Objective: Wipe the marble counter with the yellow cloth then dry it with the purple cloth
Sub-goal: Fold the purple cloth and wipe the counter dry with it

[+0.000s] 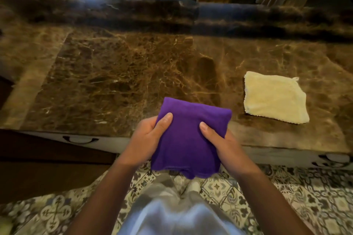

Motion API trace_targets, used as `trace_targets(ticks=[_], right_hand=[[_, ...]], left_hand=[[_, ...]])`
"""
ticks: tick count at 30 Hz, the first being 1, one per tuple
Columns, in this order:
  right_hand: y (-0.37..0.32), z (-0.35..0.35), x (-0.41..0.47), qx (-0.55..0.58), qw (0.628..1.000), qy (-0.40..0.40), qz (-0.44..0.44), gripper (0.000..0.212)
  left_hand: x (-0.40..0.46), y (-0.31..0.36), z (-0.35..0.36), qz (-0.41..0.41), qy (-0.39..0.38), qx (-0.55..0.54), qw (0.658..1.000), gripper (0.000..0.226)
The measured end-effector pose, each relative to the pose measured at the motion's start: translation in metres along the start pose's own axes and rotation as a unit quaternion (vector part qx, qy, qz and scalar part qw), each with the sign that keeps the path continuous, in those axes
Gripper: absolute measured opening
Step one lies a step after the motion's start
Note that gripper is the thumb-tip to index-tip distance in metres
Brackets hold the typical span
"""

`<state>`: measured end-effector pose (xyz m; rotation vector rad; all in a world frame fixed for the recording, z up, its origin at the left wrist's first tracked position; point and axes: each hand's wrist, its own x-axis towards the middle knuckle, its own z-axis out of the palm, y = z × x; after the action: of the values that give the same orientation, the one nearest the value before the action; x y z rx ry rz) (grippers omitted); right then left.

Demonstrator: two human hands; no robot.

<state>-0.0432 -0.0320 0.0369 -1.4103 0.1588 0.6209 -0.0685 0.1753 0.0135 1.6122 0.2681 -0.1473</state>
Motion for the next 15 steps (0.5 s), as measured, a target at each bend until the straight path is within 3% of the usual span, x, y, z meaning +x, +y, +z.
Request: trace_targets(ticks=[4, 10, 13, 15], right_hand=[[0.016, 0.022, -0.004, 0.005, 1.000, -0.003, 0.007, 0.028], [0.011, 0.061, 0.005, -0.048, 0.998, 0.014, -0.028, 0.014], [-0.018, 0.073, 0.020, -0.137, 0.977, 0.096, -0.129, 0.011], [-0.040, 0.071, 0.033, -0.204, 0.945, 0.173, -0.188, 0.008]], left_hand=[[-0.007, -0.015, -0.019, -0.008, 0.002, -0.013, 1.000, 0.047], [0.001, -0.018, -0.070, 0.024, -0.038, 0.058, 0.997, 0.053], [0.016, -0.012, -0.115, 0.076, -0.067, 0.144, 0.984, 0.048], [0.030, -0.009, -0.156, 0.118, -0.042, 0.216, 0.968, 0.046]])
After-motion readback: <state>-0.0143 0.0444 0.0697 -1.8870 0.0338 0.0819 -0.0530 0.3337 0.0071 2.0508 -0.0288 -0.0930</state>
